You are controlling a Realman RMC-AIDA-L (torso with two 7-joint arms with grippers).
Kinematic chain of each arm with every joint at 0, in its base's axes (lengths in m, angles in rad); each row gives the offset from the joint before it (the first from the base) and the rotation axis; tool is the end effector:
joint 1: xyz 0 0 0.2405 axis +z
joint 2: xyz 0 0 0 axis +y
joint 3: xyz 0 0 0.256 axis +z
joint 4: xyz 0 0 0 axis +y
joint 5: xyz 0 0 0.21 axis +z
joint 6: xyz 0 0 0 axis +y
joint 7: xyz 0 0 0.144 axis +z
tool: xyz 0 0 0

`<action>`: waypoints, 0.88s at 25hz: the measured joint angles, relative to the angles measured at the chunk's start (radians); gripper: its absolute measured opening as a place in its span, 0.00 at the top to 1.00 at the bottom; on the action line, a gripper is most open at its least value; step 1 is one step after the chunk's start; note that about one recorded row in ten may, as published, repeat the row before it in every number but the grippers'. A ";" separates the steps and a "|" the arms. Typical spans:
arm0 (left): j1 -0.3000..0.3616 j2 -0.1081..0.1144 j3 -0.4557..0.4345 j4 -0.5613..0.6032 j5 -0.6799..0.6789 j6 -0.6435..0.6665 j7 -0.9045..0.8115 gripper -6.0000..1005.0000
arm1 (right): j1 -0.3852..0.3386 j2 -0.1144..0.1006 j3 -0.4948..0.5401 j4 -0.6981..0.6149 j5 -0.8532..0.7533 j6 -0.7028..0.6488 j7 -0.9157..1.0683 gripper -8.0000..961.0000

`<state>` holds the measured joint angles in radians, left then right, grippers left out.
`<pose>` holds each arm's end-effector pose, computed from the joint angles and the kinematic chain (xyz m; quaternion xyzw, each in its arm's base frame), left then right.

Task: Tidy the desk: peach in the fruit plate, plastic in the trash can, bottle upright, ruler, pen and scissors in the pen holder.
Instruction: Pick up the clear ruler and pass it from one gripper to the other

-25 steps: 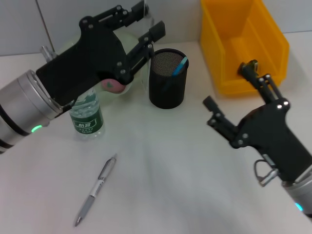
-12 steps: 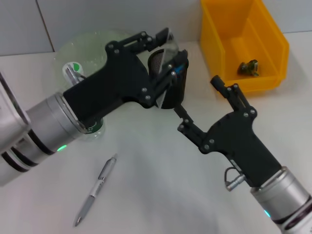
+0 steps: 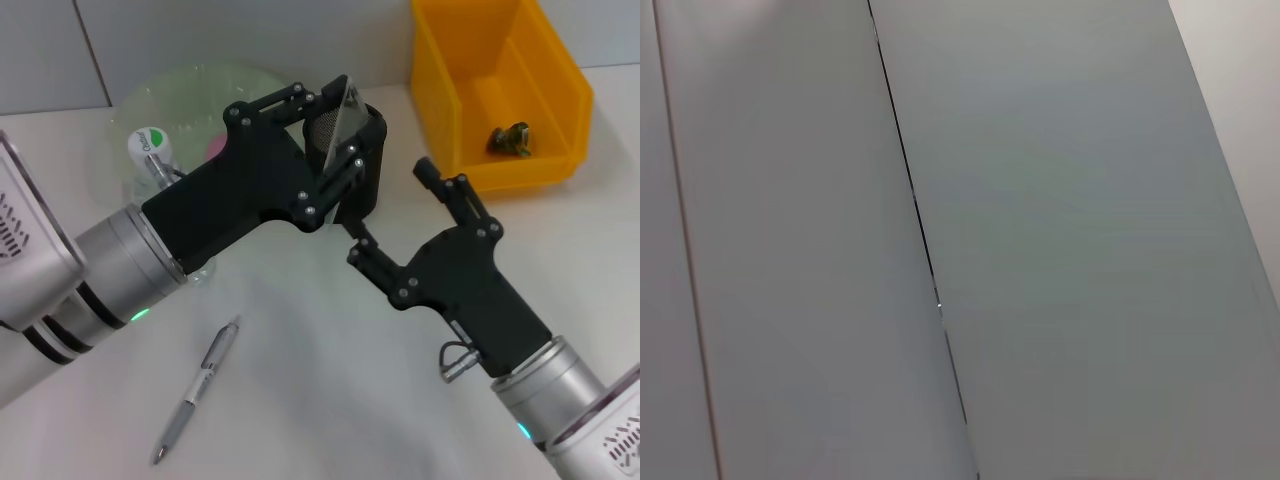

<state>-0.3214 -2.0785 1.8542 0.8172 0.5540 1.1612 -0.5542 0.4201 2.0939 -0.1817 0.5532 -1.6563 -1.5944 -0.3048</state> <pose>-0.1539 0.3058 -0.0578 -0.8542 0.0390 -0.4400 0.2744 0.2224 0.2303 -0.0958 -0.7628 0.0745 0.4123 0.4925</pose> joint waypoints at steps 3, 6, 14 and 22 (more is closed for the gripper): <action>-0.001 0.000 0.009 -0.001 -0.001 -0.006 0.002 0.62 | 0.007 0.000 0.007 0.019 -0.001 0.021 0.000 0.13; -0.002 0.000 0.015 -0.003 -0.001 -0.012 0.003 0.62 | 0.008 0.000 0.010 0.028 -0.002 0.022 0.000 0.13; -0.005 -0.001 0.024 -0.011 -0.003 -0.019 0.017 0.62 | 0.017 0.000 0.047 0.048 -0.014 0.060 0.002 0.13; -0.005 -0.002 0.027 -0.015 -0.003 -0.019 0.019 0.62 | 0.030 0.000 0.064 0.063 -0.019 0.099 0.003 0.14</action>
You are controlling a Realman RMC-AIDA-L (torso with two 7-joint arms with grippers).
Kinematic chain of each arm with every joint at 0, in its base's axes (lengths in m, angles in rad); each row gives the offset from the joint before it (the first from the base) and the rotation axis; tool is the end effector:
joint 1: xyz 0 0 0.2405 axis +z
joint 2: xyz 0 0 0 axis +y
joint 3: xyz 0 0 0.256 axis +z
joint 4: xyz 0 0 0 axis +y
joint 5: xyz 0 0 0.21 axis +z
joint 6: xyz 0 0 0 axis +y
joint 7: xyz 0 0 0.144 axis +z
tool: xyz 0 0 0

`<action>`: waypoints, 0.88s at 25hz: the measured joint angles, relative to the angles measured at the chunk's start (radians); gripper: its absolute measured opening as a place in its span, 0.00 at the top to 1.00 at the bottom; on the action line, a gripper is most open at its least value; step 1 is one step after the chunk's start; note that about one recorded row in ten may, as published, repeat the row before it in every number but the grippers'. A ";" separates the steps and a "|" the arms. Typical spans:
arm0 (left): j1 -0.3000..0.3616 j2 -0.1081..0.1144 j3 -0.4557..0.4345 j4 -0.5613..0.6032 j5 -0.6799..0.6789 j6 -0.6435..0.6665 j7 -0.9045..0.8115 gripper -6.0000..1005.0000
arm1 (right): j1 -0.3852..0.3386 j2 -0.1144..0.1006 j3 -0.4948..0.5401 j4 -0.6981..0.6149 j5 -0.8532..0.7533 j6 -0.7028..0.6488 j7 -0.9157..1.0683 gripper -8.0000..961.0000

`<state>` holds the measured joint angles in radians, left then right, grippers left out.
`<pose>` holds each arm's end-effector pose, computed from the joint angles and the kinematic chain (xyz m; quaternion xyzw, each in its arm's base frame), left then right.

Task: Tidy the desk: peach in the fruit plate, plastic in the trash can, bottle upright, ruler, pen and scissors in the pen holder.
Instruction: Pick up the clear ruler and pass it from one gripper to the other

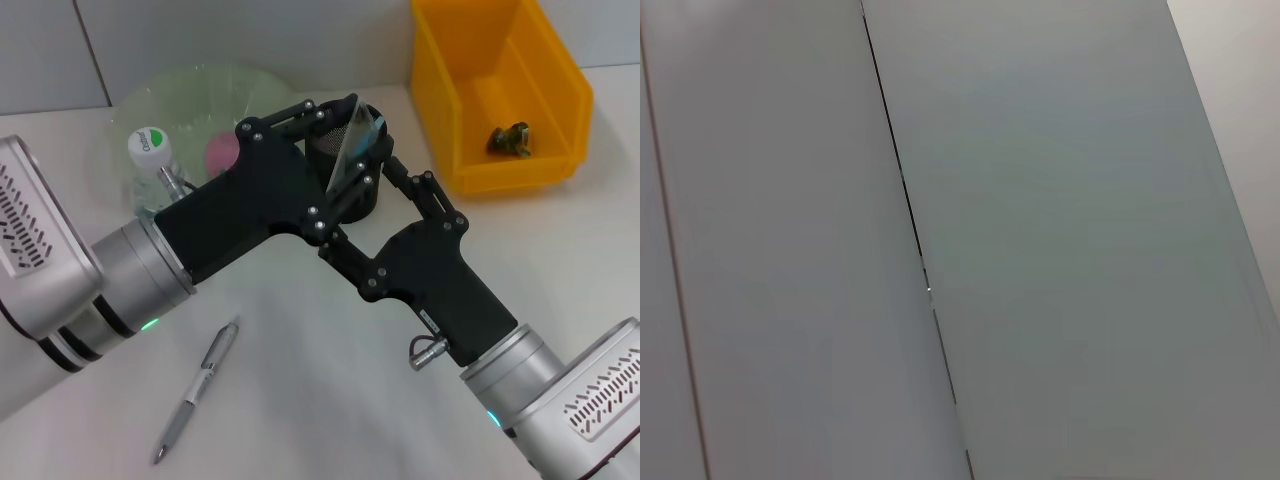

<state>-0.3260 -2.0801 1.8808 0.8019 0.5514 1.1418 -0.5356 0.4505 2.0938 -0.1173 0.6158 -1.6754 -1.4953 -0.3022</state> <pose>-0.1561 0.3036 -0.0661 -0.8619 0.0395 -0.4272 0.2704 0.2089 0.2404 -0.1079 -0.7712 0.1054 0.4092 0.4761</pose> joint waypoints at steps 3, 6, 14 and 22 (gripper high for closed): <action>-0.001 0.000 0.003 -0.004 0.000 0.000 0.007 0.62 | 0.001 0.000 0.000 0.002 -0.032 0.000 0.001 0.15; -0.001 0.000 0.003 -0.006 0.000 0.000 0.009 0.62 | -0.001 0.000 0.003 0.002 -0.073 0.001 0.008 0.15; 0.000 0.001 0.003 -0.008 0.001 0.003 0.009 0.62 | -0.008 0.000 0.036 0.005 -0.078 0.001 0.011 0.39; -0.001 0.002 0.003 -0.008 0.001 0.005 0.009 0.62 | -0.010 0.000 0.054 0.007 -0.077 0.008 0.011 0.57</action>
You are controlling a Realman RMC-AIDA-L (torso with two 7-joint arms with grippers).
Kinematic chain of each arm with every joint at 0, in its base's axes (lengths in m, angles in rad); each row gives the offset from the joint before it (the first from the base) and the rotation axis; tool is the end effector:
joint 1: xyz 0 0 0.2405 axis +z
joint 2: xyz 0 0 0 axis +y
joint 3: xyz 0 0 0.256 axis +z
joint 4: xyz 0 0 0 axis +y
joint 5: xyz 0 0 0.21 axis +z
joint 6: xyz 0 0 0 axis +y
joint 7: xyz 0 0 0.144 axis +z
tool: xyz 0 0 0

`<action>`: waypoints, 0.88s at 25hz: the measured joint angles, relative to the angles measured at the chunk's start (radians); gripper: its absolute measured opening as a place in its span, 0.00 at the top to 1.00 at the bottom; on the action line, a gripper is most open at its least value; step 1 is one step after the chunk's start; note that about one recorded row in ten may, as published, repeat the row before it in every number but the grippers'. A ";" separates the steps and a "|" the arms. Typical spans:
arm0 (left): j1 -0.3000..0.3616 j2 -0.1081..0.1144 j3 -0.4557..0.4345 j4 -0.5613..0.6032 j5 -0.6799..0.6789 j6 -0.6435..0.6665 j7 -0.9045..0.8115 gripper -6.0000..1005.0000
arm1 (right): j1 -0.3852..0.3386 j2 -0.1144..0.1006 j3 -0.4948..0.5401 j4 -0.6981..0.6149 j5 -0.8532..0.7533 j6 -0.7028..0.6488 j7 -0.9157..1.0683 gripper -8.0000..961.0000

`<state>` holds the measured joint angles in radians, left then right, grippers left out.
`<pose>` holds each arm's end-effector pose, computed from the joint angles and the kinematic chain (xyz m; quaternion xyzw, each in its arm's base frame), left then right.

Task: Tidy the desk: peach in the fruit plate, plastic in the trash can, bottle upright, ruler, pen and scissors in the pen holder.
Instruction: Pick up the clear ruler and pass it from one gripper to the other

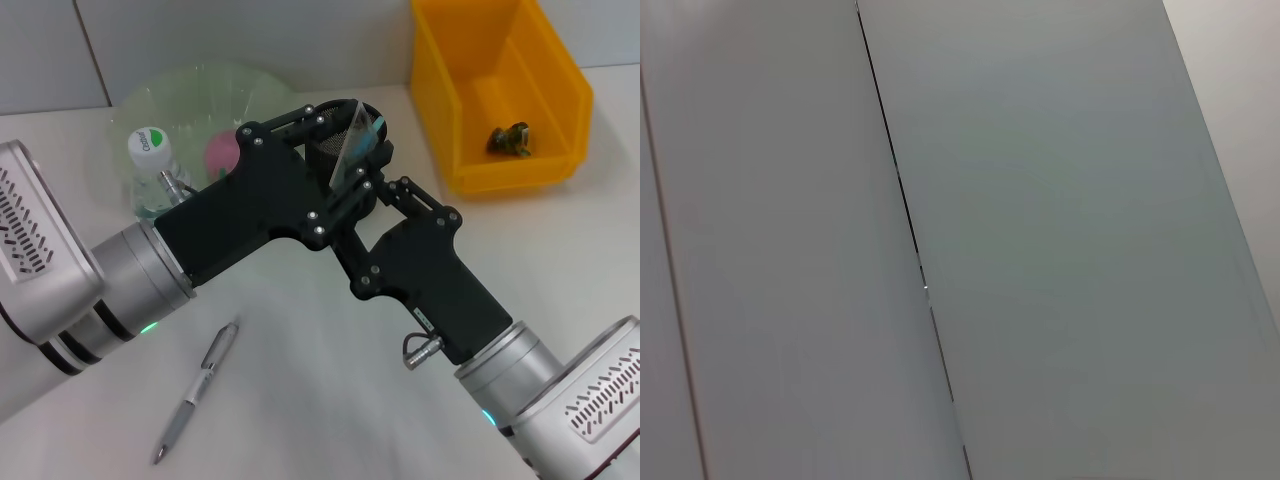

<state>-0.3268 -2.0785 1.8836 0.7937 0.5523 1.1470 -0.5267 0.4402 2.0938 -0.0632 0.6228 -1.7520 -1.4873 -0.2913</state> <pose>-0.1579 0.3027 -0.0670 -0.8632 0.0426 -0.4245 0.2698 0.2023 0.2405 -0.1078 -0.7691 0.1008 0.4231 0.4683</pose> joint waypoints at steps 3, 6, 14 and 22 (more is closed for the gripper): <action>0.000 0.000 0.000 0.000 0.000 0.000 0.000 0.62 | 0.000 0.000 0.003 0.004 0.003 0.003 0.000 0.57; -0.001 0.000 0.000 0.001 0.000 -0.003 -0.001 0.62 | -0.003 0.000 0.009 0.008 0.005 0.004 0.000 0.61; -0.003 0.000 0.000 0.001 0.000 -0.004 -0.004 0.62 | -0.006 0.000 0.013 0.010 0.007 0.006 0.000 0.76; -0.003 0.000 0.000 -0.003 0.000 -0.004 -0.002 0.62 | -0.005 0.000 0.019 0.022 0.008 0.006 -0.002 0.78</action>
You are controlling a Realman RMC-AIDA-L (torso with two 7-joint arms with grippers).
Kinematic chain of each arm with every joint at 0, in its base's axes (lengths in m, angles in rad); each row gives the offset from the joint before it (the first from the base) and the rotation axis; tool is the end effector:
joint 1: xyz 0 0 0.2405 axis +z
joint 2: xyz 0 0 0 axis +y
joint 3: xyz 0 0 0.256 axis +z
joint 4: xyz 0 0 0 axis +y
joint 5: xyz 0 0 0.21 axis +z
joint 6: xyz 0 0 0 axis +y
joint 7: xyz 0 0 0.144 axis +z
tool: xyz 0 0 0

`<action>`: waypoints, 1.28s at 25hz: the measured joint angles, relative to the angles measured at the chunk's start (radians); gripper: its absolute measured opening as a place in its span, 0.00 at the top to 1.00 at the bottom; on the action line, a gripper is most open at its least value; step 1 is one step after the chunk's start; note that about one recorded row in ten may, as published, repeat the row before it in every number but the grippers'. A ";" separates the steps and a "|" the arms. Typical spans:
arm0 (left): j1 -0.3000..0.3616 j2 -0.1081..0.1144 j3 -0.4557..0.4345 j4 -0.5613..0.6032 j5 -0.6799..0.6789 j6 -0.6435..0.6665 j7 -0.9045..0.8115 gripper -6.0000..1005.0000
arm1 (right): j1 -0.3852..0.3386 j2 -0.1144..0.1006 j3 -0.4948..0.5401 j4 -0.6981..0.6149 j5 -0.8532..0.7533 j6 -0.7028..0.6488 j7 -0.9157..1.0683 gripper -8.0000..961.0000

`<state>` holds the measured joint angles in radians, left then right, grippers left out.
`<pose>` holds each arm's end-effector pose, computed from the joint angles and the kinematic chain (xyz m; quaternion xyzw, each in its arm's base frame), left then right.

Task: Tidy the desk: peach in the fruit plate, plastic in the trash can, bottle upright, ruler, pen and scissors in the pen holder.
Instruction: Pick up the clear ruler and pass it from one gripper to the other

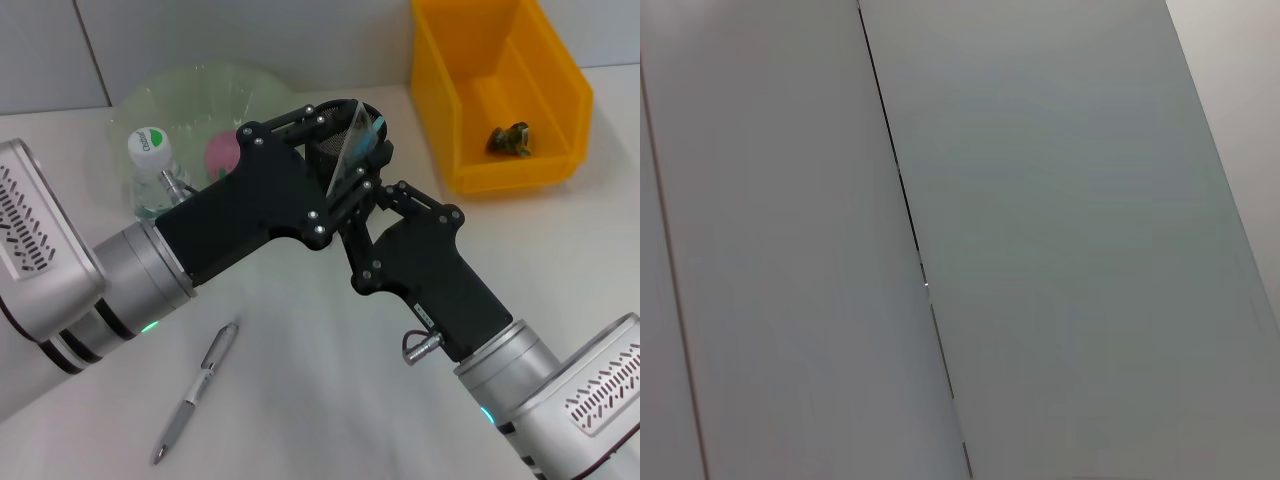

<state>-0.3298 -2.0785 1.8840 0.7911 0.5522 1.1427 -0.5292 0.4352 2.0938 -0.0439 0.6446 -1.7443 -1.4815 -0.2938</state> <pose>-0.1581 0.3035 -0.0675 -0.8642 0.0409 -0.4229 0.2695 0.2003 0.2413 -0.1073 -0.7617 0.1143 0.4261 0.4744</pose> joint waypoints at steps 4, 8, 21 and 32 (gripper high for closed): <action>0.000 0.000 0.002 0.000 0.000 0.001 0.001 0.61 | 0.000 0.000 0.023 0.014 0.001 0.017 0.000 0.79; -0.001 0.000 0.005 -0.002 0.000 0.003 0.001 0.59 | 0.006 0.000 0.055 0.030 -0.004 0.072 -0.005 0.82; -0.003 0.000 0.012 -0.009 -0.025 0.011 0.015 0.51 | 0.009 0.000 0.069 0.059 -0.007 0.099 -0.061 0.91; 0.004 0.000 0.021 -0.008 -0.050 0.028 0.027 0.34 | -0.002 -0.002 0.091 0.059 0.003 0.102 -0.060 0.98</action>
<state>-0.3253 -2.0785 1.9050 0.7833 0.5020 1.1703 -0.5021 0.4330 2.0923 0.0474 0.7033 -1.7416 -1.3792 -0.3539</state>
